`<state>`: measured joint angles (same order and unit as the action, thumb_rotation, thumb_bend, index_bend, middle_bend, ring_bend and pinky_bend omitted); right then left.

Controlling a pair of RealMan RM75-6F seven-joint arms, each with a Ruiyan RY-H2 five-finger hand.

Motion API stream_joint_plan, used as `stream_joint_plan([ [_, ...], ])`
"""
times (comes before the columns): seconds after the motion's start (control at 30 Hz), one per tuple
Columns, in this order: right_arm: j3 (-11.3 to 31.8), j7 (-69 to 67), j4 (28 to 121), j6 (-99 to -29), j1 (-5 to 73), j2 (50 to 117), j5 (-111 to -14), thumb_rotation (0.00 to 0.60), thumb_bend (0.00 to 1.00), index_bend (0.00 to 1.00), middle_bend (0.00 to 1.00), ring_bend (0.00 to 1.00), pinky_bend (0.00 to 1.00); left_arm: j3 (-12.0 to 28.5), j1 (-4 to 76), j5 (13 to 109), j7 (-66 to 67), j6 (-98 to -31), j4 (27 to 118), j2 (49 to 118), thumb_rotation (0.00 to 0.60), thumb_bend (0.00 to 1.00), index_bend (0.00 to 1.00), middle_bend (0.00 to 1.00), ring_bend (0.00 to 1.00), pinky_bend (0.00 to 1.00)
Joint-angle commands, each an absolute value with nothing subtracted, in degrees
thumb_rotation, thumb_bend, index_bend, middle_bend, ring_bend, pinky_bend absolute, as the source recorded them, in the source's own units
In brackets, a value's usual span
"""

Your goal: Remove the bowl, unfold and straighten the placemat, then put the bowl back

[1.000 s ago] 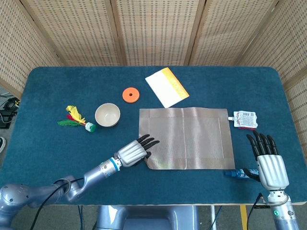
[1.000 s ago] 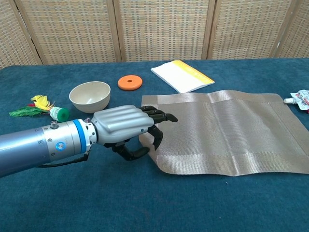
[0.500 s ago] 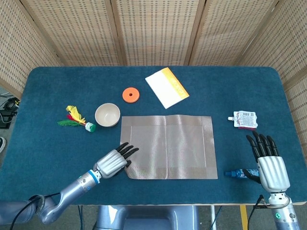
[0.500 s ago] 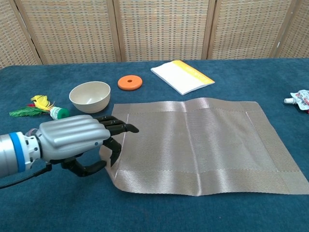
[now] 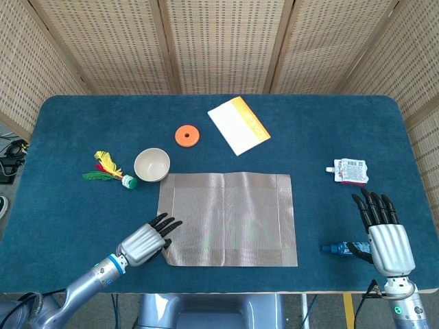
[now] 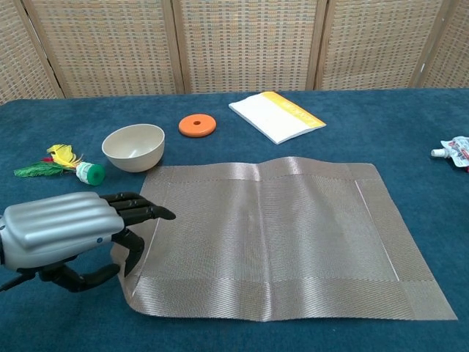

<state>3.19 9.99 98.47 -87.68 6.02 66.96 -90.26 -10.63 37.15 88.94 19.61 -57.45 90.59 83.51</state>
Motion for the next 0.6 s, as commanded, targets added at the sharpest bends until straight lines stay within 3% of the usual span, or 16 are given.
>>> stream_joint_plan([
  [0.03, 3.2, 10.0, 98.5, -87.7, 6.0, 66.9, -90.3, 0.600, 0.00, 0.00, 0.00, 0.00, 0.00, -11.8, 36.2, 89.7, 19.7, -57.6, 90.9, 82.7, 0.600, 0.60, 0.80, 0.00, 0.00, 0.00],
  [0.6, 3.3, 10.0, 98.7, -87.7, 5.7, 66.7, -90.4, 0.600, 0.00, 0.00, 0.00, 0.00, 0.00, -13.1, 33.7, 90.3, 21.1, -56.7, 92.1, 82.0, 0.600, 0.60, 0.80, 0.00, 0.00, 0.00],
])
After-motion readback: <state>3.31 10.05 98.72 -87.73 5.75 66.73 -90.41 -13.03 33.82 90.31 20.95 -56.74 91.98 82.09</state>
